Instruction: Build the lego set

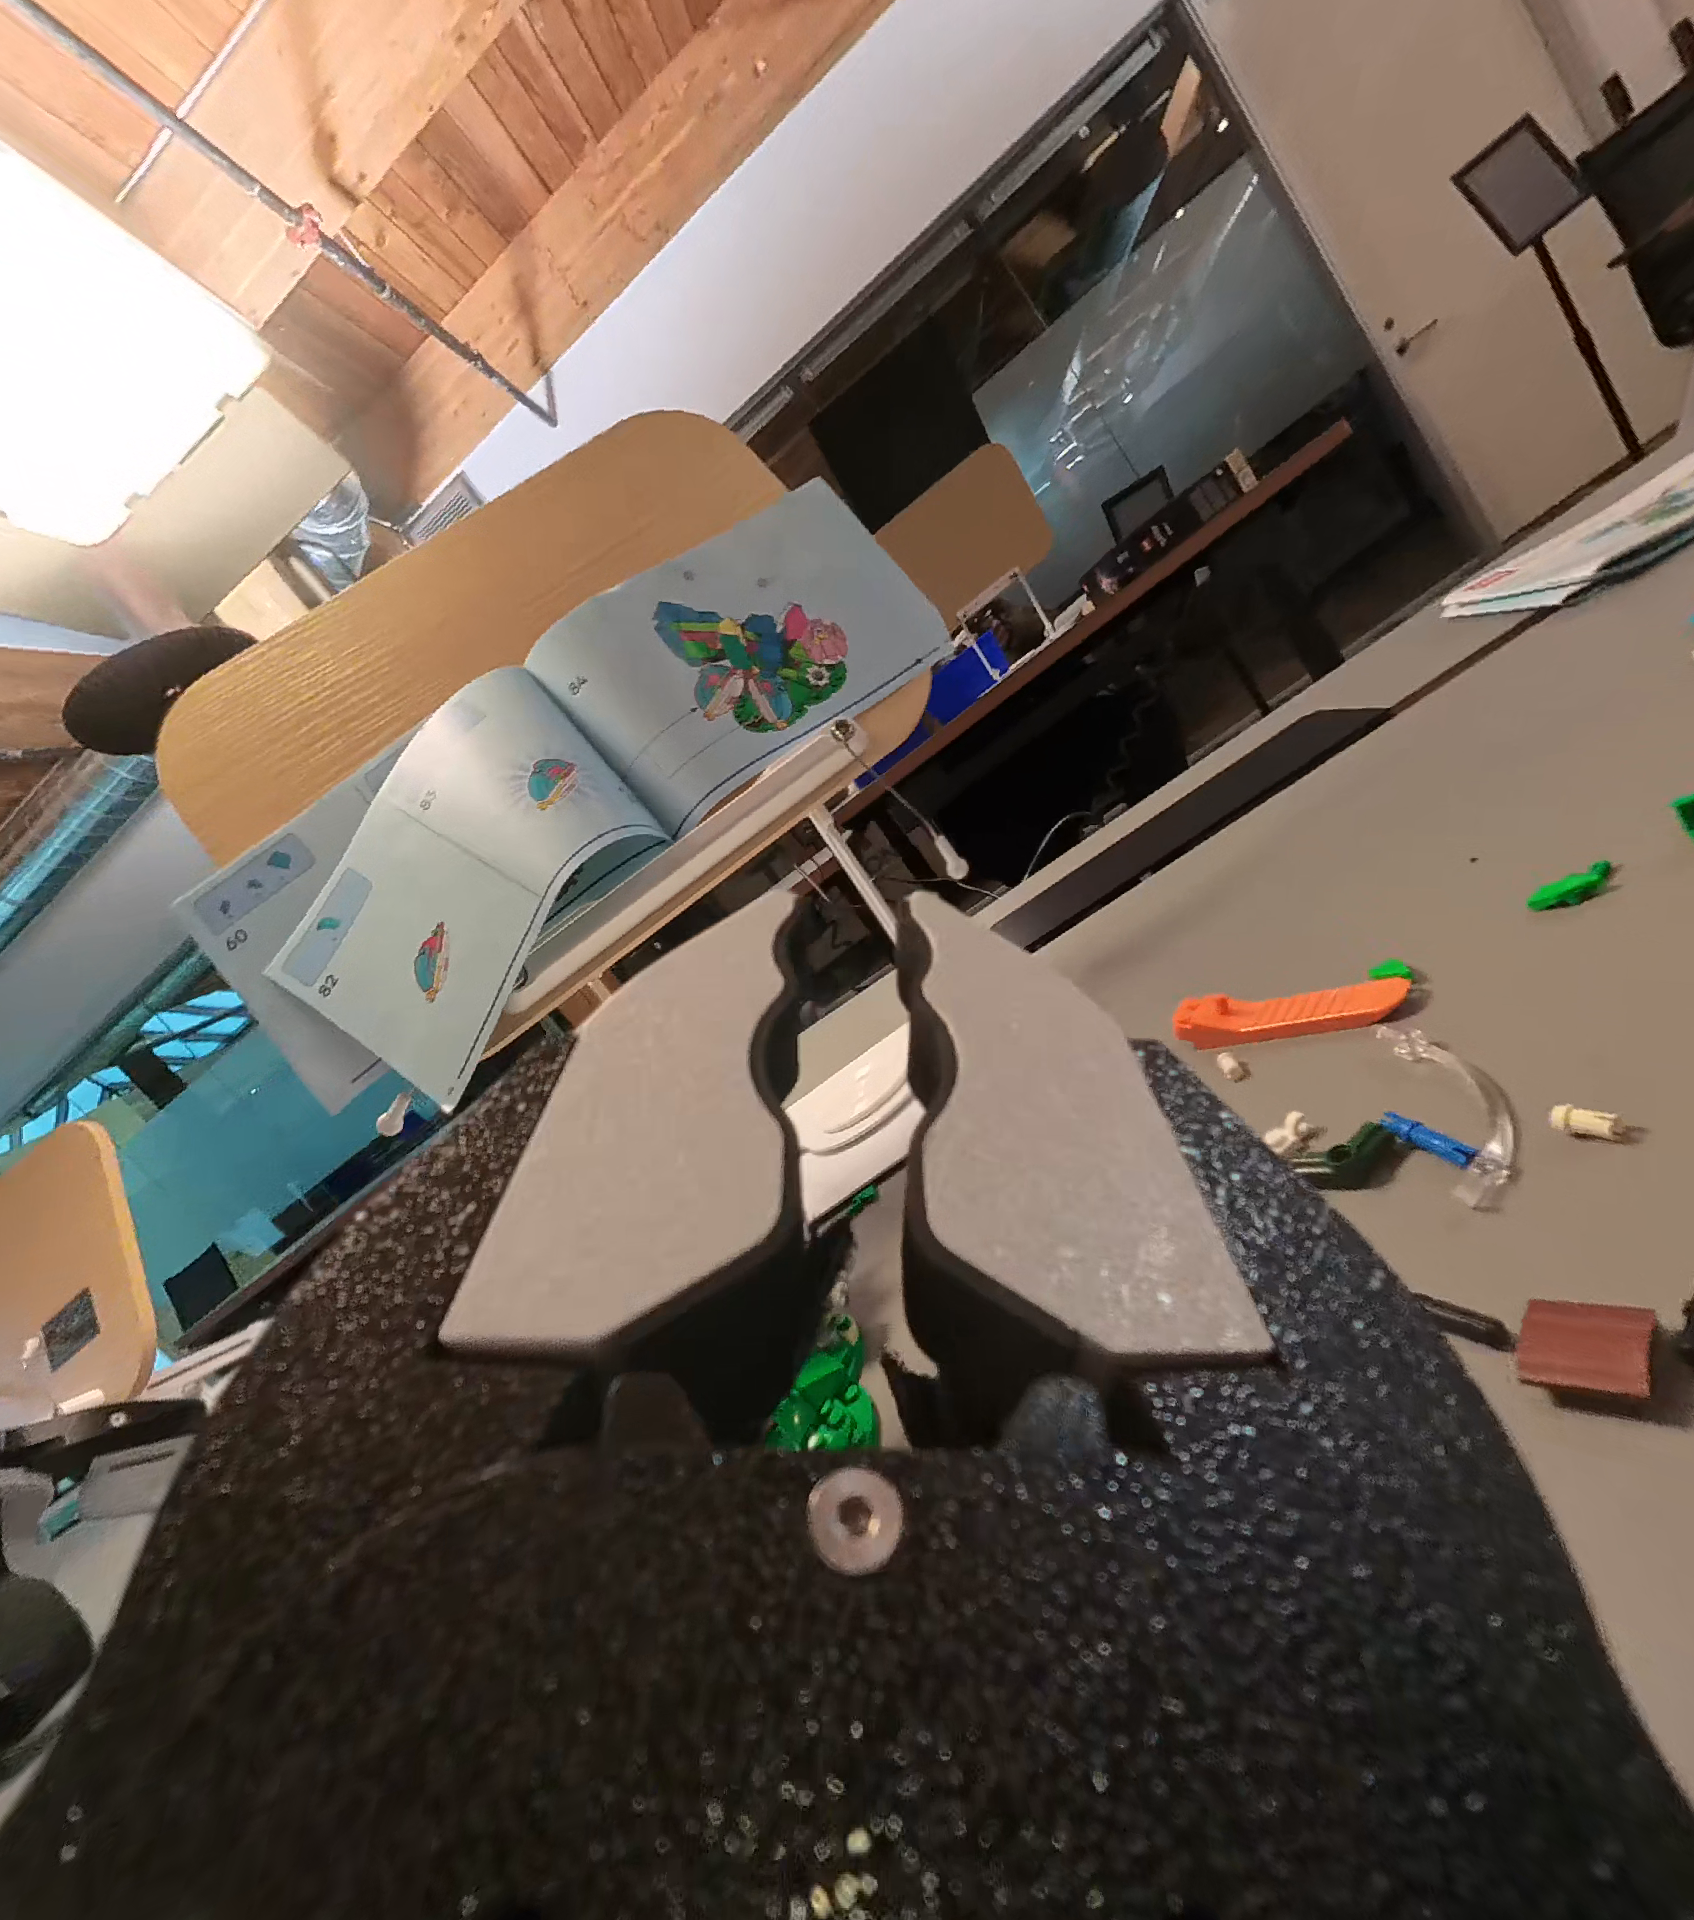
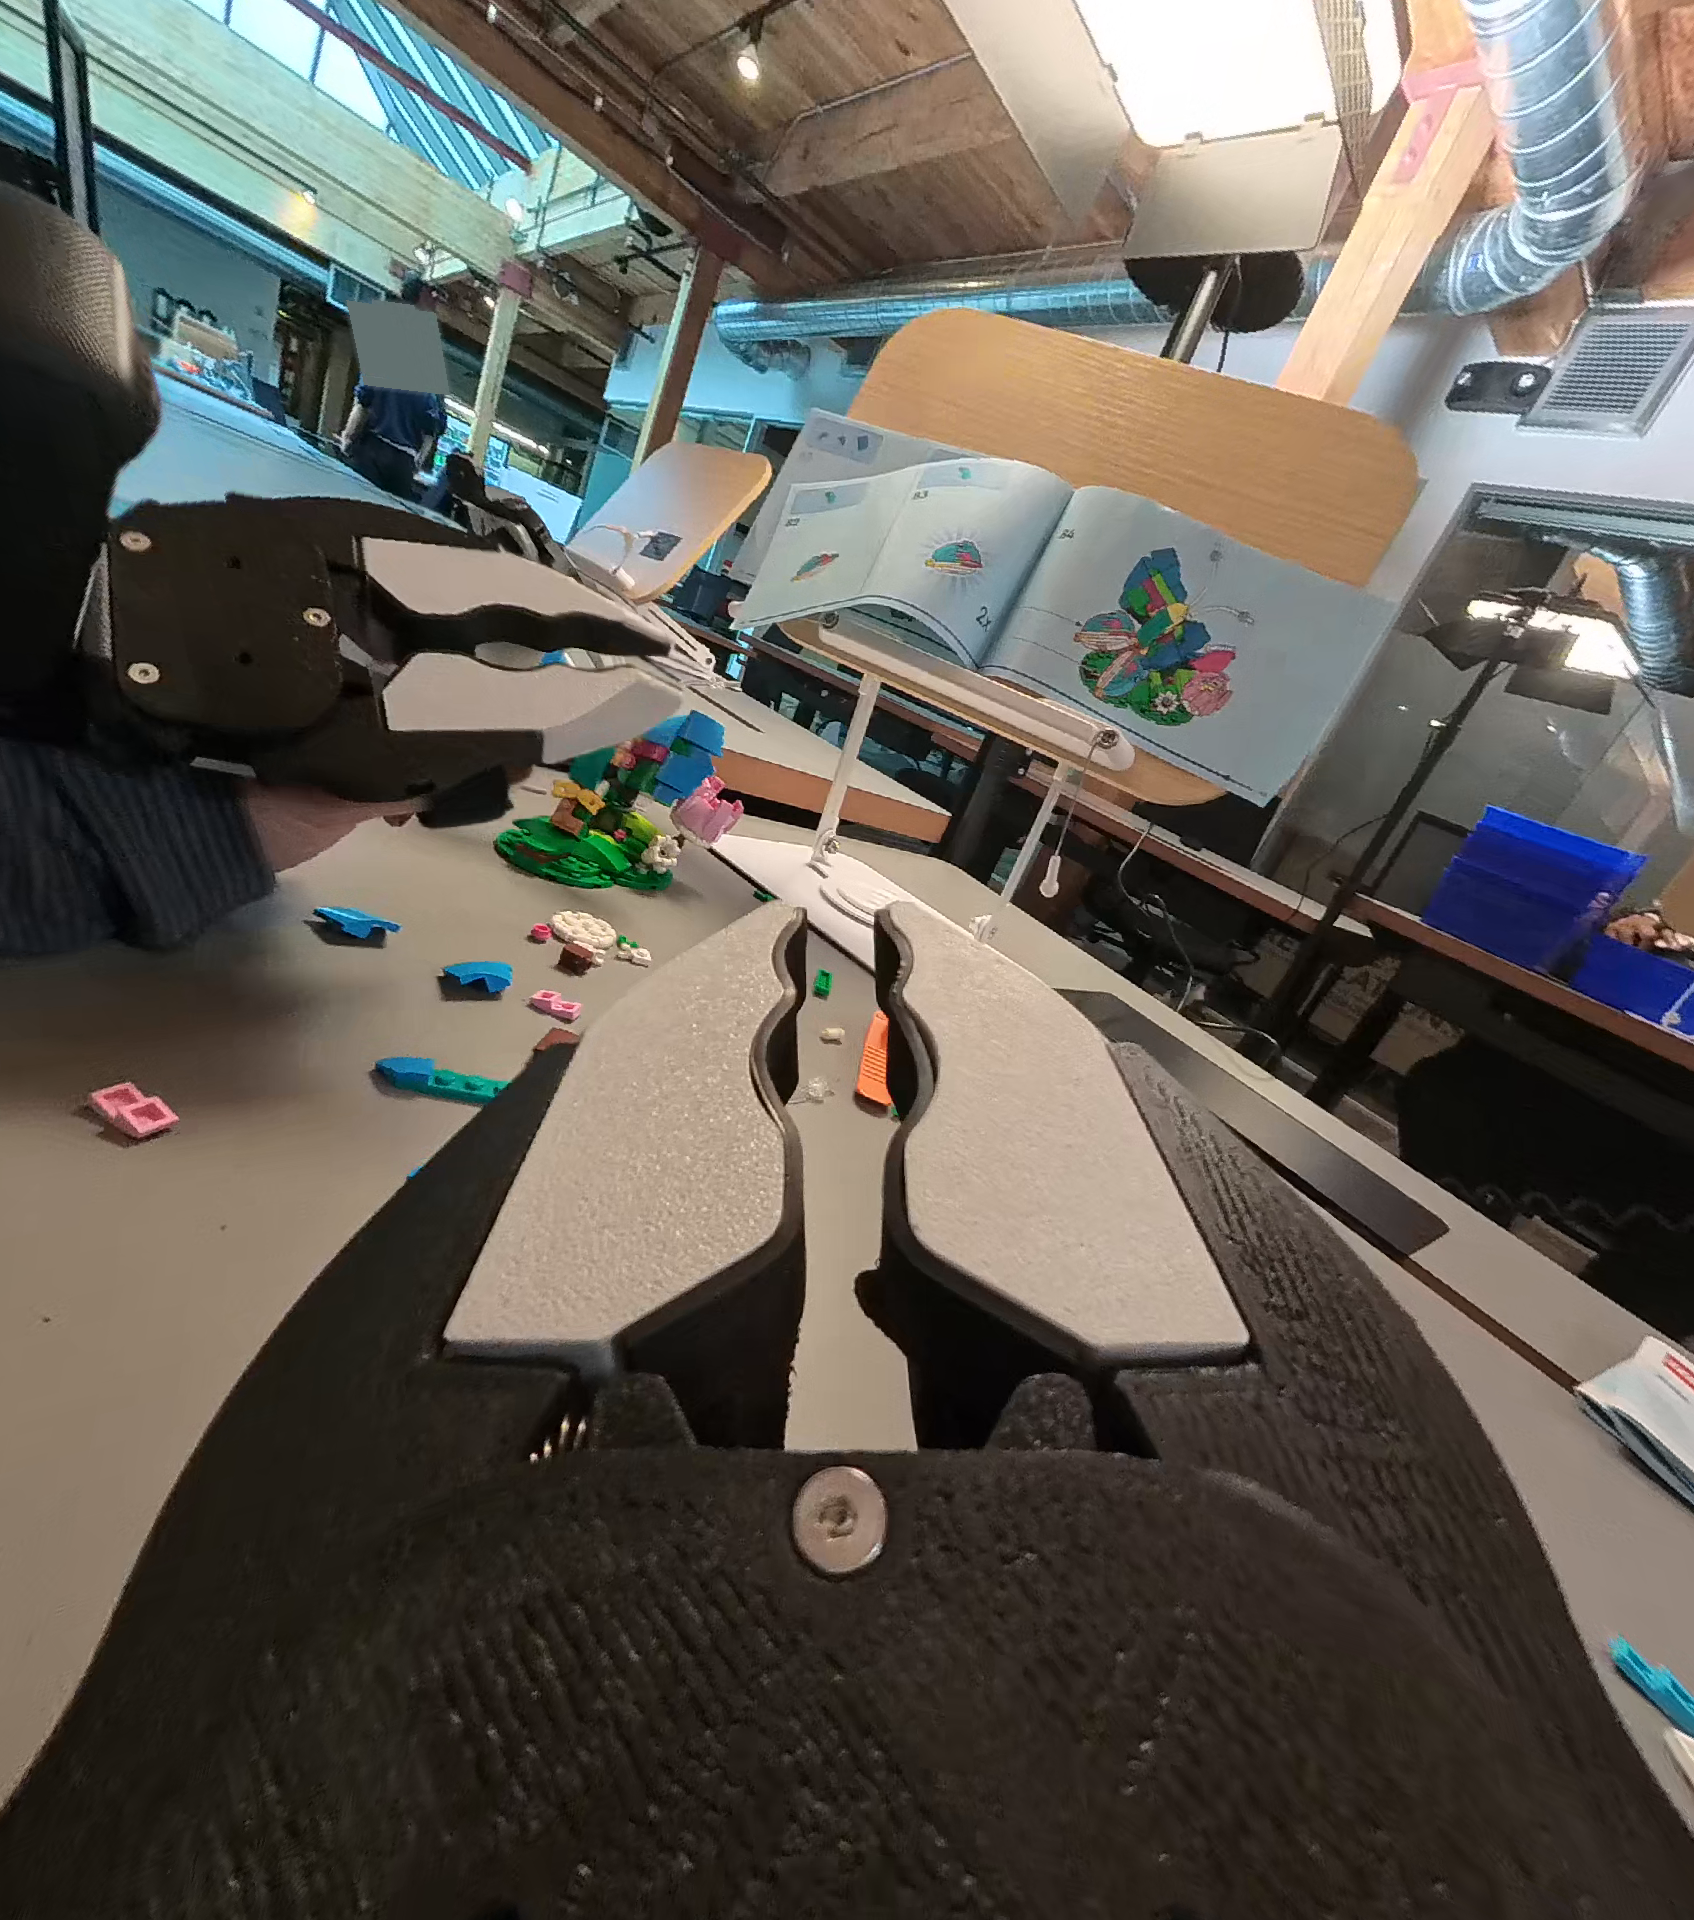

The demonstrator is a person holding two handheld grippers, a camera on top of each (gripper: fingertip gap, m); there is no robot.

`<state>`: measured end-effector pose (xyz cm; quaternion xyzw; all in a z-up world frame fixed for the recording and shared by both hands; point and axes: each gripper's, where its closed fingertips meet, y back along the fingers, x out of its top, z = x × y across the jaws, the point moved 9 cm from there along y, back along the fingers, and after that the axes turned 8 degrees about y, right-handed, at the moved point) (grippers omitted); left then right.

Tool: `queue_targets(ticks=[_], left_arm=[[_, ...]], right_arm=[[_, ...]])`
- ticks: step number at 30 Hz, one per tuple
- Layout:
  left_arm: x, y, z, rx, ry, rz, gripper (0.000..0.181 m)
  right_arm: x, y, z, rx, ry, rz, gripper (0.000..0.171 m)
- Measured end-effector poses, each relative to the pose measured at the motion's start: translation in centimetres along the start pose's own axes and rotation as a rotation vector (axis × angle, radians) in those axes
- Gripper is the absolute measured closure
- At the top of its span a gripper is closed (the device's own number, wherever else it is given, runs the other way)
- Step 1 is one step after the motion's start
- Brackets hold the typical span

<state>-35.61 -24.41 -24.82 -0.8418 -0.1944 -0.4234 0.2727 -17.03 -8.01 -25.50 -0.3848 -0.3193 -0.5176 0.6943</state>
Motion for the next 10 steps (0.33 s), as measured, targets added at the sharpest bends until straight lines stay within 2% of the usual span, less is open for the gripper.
queue_targets(ticks=[5,10], left_arm=[[-0.32,0.05,-0.56,0.019,0.019,-0.015,0.181],[-0.61,-0.31,0.27,-0.007,-0.082,-0.068,0.181]], right_arm=[[-0.07,-0.11,0.18,0.017,-0.031,0.020,0.162],[-0.07,-0.07,0.23,0.037,-0.044,0.036,0.163]])
